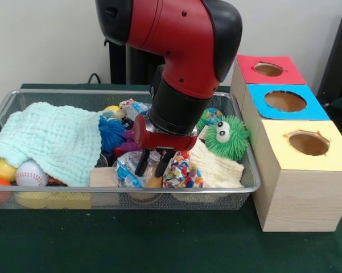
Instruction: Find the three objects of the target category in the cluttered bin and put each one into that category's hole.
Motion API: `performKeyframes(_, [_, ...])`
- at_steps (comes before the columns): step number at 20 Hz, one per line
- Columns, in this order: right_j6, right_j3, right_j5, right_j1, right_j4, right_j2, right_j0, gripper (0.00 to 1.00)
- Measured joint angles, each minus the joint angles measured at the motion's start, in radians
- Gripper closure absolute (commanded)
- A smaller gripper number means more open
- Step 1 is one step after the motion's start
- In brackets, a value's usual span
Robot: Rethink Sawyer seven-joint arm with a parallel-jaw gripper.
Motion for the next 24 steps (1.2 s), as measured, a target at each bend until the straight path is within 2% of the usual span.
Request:
performKeyframes(9, [0.0, 0.01, 0.003, -0.026, 0.006, 0.001, 0.0, 1.0])
performKeyframes(24, [0.0, 0.118, 0.05, -0.192, 0.032, 0.007, 0.0, 1.0])
